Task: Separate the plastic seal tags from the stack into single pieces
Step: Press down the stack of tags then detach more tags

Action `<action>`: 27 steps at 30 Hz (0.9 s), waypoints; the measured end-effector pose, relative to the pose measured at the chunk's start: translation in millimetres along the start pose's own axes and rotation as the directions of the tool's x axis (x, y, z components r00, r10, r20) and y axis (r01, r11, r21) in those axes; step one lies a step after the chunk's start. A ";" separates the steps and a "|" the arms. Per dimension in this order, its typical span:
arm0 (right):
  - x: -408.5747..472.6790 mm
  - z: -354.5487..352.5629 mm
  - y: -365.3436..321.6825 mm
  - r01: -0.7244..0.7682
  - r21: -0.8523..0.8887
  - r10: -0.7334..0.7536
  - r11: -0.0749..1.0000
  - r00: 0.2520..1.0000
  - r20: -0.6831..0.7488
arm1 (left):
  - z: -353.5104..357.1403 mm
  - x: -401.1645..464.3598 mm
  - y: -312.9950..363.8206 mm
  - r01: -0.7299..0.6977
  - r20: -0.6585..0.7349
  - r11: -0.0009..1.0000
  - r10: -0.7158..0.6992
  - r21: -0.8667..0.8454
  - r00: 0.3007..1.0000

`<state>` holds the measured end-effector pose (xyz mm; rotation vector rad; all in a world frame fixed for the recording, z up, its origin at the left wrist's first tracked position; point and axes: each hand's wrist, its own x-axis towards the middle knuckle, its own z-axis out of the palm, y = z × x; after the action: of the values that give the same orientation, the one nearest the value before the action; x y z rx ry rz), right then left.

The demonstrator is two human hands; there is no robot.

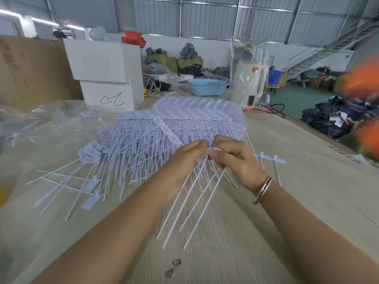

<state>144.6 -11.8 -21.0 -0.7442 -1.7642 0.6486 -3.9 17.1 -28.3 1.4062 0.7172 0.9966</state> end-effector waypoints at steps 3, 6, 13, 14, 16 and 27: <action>3.1 -8.3 -0.1 0.041 0.128 -0.037 0.991 0.999 -0.036 | -17.0 0.5 3.1 -0.033 -0.034 0.994 0.036 0.103 0.999; -0.1 -18.1 4.6 -0.117 0.131 0.121 0.984 0.992 -0.023 | -18.3 -1.0 4.0 -0.060 -0.027 0.953 0.071 0.296 0.997; -6.2 -18.9 16.2 -0.519 0.306 0.492 0.798 0.855 0.165 | -8.0 14.6 9.4 -0.099 0.049 0.988 0.094 0.122 0.994; -6.3 -17.0 16.7 -0.548 0.312 0.523 0.776 0.836 0.166 | -7.6 13.8 8.2 -0.088 0.034 0.988 0.084 0.124 0.996; -6.3 -13.1 17.8 -0.583 0.301 0.573 0.754 0.809 0.131 | -5.2 7.6 3.1 -0.099 -0.024 0.975 0.106 0.201 0.994; -5.5 -5.0 11.0 -0.694 0.247 0.632 0.676 0.719 0.289 | 17.6 -4.7 -10.3 -0.202 0.000 0.826 0.237 0.527 0.972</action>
<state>152.7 -8.4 -31.0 -1.1212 -1.4389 1.5277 11.0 6.0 -37.8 1.9777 0.9386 1.0744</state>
